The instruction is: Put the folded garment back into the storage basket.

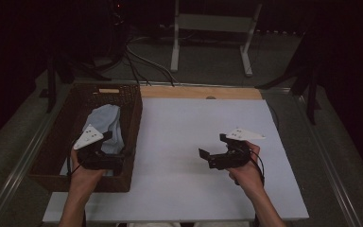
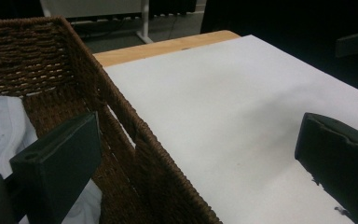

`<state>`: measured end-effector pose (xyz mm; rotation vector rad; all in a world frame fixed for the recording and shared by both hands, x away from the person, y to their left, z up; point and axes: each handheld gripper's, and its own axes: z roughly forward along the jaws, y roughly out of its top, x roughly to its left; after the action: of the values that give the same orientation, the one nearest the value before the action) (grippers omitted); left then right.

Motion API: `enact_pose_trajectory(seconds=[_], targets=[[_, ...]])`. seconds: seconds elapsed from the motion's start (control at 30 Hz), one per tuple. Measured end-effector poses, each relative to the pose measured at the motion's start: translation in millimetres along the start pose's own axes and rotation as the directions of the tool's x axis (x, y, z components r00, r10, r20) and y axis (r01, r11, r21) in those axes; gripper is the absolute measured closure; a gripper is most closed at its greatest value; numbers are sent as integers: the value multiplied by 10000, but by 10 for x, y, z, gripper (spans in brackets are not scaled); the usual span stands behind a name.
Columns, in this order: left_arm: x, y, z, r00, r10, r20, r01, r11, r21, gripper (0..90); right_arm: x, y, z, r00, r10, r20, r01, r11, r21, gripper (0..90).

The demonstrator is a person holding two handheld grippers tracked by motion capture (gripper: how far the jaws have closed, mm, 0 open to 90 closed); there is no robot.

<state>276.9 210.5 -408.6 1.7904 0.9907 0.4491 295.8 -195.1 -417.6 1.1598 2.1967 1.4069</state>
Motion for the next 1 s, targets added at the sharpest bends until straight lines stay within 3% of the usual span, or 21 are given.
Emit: enact_pose_trajectory(seconds=[0.5,1.0], targets=[[-36,-16,7,9995,254,-182,-254,9997,22,22,-184,-232,-339,9976,339,609,-294,9968,-738,0],[-36,-21,5,9994,241,-230,-241,9997,-22,22,-252,-364,-499,9947,392,948,-285,9933,-1117,0]])
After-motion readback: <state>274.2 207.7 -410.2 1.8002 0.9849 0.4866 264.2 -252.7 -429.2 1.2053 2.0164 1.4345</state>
